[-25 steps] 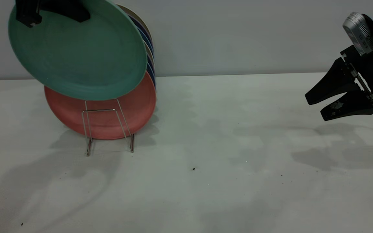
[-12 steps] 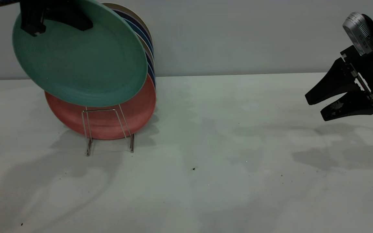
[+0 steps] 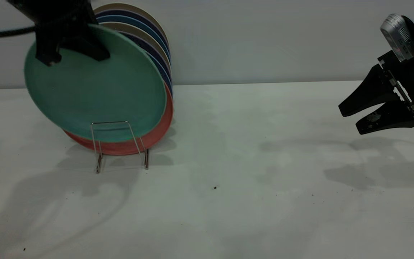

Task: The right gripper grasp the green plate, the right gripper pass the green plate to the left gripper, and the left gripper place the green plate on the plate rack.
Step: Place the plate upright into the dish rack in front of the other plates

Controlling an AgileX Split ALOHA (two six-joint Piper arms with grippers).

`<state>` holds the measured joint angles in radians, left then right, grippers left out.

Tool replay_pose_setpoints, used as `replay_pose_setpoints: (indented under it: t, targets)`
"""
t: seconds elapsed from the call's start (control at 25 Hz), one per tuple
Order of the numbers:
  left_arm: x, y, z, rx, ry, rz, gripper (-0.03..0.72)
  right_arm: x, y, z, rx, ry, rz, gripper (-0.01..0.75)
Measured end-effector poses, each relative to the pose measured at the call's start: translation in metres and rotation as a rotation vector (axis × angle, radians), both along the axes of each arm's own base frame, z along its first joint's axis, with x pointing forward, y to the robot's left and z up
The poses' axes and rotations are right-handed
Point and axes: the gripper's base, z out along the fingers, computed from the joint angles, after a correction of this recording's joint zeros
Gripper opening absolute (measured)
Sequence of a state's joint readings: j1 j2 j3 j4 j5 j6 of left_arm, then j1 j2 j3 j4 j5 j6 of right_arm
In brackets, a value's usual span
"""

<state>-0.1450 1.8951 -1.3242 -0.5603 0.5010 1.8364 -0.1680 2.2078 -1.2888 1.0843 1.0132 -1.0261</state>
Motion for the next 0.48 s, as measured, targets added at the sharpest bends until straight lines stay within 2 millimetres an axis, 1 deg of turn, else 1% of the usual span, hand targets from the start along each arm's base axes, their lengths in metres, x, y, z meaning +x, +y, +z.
replay_pose_setpoints:
  t: [0.32, 0.48]
  targets:
    - [0.007, 0.000, -0.026, 0.013, 0.037, 0.015, 0.125, 0.000, 0.000, 0.000, 0.000, 0.000, 0.000, 0.579]
    - [0.009, 0.000, -0.031, 0.015, 0.042, 0.019, 0.125, 0.000, 0.000, 0.000, 0.000, 0.000, 0.000, 0.579]
